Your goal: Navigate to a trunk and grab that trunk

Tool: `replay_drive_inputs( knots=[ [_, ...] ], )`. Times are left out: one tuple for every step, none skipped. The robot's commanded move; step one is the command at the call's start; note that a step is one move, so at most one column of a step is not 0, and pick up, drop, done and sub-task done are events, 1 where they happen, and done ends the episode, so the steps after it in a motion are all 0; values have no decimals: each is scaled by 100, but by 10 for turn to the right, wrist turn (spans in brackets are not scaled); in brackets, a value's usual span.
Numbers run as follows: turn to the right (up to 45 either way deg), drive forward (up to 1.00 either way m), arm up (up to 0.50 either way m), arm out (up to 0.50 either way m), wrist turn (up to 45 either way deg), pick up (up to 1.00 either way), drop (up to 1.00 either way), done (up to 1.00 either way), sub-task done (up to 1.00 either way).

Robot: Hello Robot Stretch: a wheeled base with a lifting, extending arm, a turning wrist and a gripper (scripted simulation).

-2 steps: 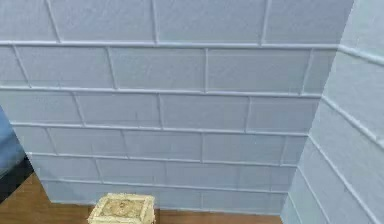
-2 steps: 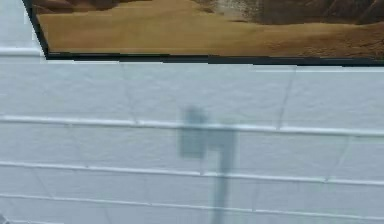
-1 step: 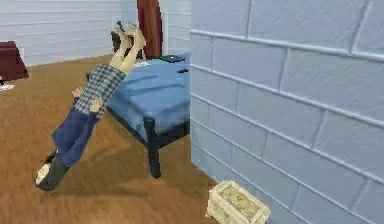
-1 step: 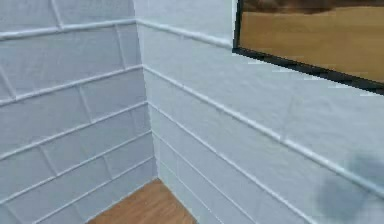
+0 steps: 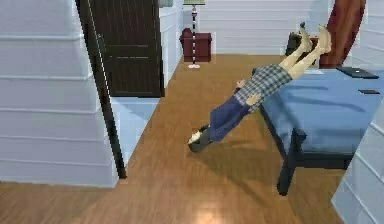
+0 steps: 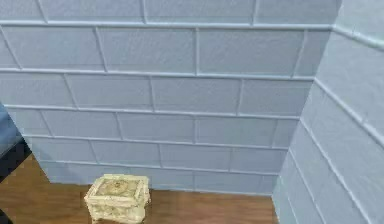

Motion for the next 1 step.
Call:
replay_drive_inputs(
  knots=[
    [-240, 0, 0, 0, 0, 0, 0, 0, 0]
  ],
)
